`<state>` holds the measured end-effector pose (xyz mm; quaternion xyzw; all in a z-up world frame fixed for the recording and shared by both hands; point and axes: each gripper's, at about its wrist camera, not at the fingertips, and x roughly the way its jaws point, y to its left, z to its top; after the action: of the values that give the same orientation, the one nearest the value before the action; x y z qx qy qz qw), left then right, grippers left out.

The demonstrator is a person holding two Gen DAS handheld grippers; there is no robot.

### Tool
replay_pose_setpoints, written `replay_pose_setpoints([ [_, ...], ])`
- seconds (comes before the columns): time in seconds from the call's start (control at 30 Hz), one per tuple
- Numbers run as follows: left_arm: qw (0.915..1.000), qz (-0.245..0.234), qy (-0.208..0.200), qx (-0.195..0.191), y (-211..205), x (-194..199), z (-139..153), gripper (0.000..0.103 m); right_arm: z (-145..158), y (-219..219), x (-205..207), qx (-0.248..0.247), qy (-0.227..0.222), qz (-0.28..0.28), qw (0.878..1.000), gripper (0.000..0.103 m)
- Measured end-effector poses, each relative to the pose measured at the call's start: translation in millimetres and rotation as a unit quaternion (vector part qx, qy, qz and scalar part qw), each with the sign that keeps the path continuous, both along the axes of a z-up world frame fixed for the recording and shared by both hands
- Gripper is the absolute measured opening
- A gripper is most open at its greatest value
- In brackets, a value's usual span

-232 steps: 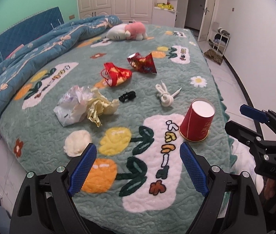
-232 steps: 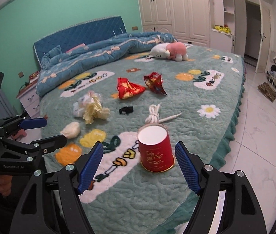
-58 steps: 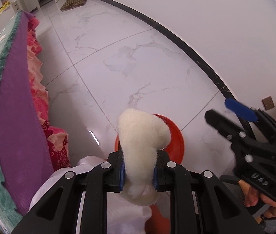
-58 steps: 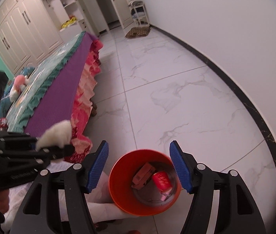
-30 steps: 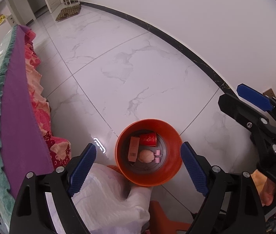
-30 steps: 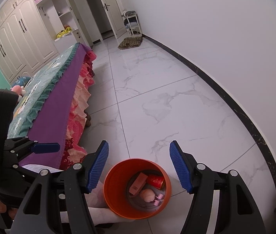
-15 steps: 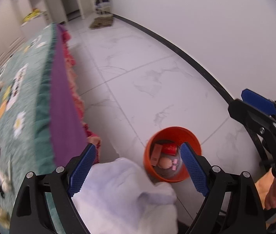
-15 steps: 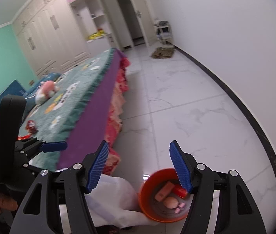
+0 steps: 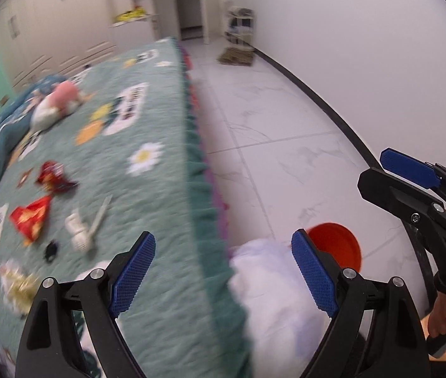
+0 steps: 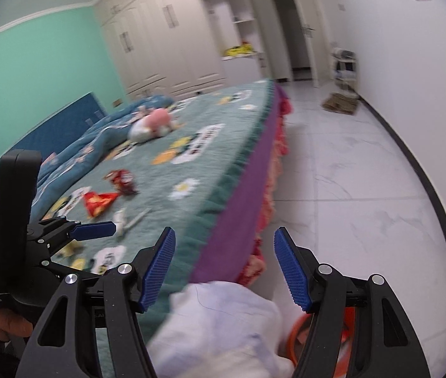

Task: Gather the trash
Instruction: 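Move both tools back over the bed, then grasp the crumpled yellow paper with the left gripper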

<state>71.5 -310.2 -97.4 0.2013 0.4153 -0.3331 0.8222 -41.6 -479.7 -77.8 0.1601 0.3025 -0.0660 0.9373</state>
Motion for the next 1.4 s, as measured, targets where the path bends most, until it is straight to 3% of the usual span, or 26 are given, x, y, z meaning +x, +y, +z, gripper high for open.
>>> replay_pose_setpoints([
  [0.3, 0.9946, 0.102, -0.017, -0.015, 102.6, 21.7, 14.2, 0.091, 16.0, 83.4, 47.9, -0.018, -0.001, 0.102, 0.995, 0.067],
  [0.77, 0.9722, 0.23, 0.01, -0.039, 226.4, 46.8, 4.0, 0.091, 13.8, 194.6, 114.4, -0.047, 0.016, 0.22, 0.974, 0.067],
  [1.0, 0.9649, 0.257, 0.032, -0.044, 252.6, 65.3, -8.2, 0.091, 2.0, 227.3, 144.0, -0.048, 0.033, 0.247, 0.967, 0.067],
  [1.4, 0.9567, 0.279, 0.072, -0.04, 265.8, 108.8, -38.7, 0.091, -20.0, 232.7, 192.0, -0.043, 0.063, 0.256, 0.964, 0.067],
])
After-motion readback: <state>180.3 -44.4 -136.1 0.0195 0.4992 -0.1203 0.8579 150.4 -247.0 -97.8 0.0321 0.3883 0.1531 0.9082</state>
